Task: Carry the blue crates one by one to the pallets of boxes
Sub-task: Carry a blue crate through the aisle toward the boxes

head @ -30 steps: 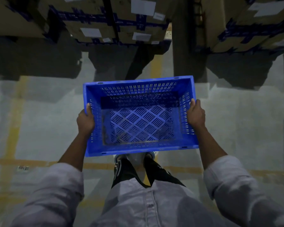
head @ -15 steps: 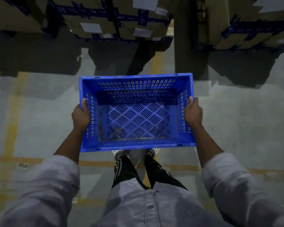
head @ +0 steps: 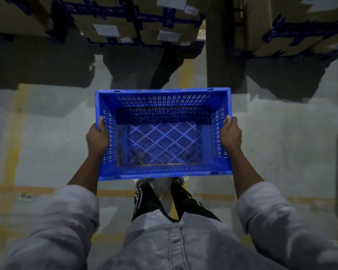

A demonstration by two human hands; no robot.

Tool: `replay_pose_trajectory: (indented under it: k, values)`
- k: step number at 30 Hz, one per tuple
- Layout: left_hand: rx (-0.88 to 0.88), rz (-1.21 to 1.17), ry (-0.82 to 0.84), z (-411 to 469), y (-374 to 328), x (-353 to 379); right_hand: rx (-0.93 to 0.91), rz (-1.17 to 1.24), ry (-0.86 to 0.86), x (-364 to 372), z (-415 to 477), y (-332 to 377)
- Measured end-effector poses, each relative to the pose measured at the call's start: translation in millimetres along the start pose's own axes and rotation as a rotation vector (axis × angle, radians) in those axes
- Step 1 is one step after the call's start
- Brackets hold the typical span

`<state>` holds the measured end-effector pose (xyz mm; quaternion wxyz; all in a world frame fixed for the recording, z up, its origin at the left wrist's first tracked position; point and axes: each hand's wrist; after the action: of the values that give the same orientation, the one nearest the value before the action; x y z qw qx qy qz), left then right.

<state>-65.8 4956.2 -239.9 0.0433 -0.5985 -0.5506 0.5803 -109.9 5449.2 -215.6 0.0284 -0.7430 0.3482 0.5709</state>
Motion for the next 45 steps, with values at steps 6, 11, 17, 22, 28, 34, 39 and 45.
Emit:
replay_pose_trajectory:
  k: [6,11,17,22,28,34,39,45]
  values:
    - [-0.002,0.01,0.068,28.4,-3.0,-7.3,0.026,0.022,0.009,8.6,-7.9,-5.4]
    - [-0.006,-0.003,-0.015,2.1,11.7,1.7,0.008,-0.006,-0.001,5.0,7.3,-3.2]
    - [0.027,0.03,0.008,22.1,0.2,-1.8,-0.011,-0.012,0.007,2.5,17.4,11.9]
    - [0.042,0.034,0.002,17.3,14.2,-2.8,-0.027,-0.003,0.004,7.8,8.4,2.9]
    - [0.015,-0.027,0.048,29.0,18.9,-5.9,-0.039,0.027,0.014,5.9,8.4,2.4]
    - [0.093,-0.06,-0.002,24.2,46.5,-9.4,-0.091,-0.064,0.066,5.0,-20.3,-38.7]
    - [0.101,0.079,-0.145,-49.5,77.3,-23.2,-0.067,-0.221,0.077,7.5,-80.5,-87.1]
    - [-0.036,-0.033,-0.159,-137.0,106.1,-37.6,-0.035,-0.162,-0.037,-3.7,-117.5,-104.7]
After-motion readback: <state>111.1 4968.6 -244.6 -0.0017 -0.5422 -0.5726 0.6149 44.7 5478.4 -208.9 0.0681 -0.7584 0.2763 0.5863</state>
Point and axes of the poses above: each hand's wrist, its own z-axis towards the middle knuckle, its own x-axis out of the palm, y = z × x, and after that the axes turned 10 degrees about -z, right-handed
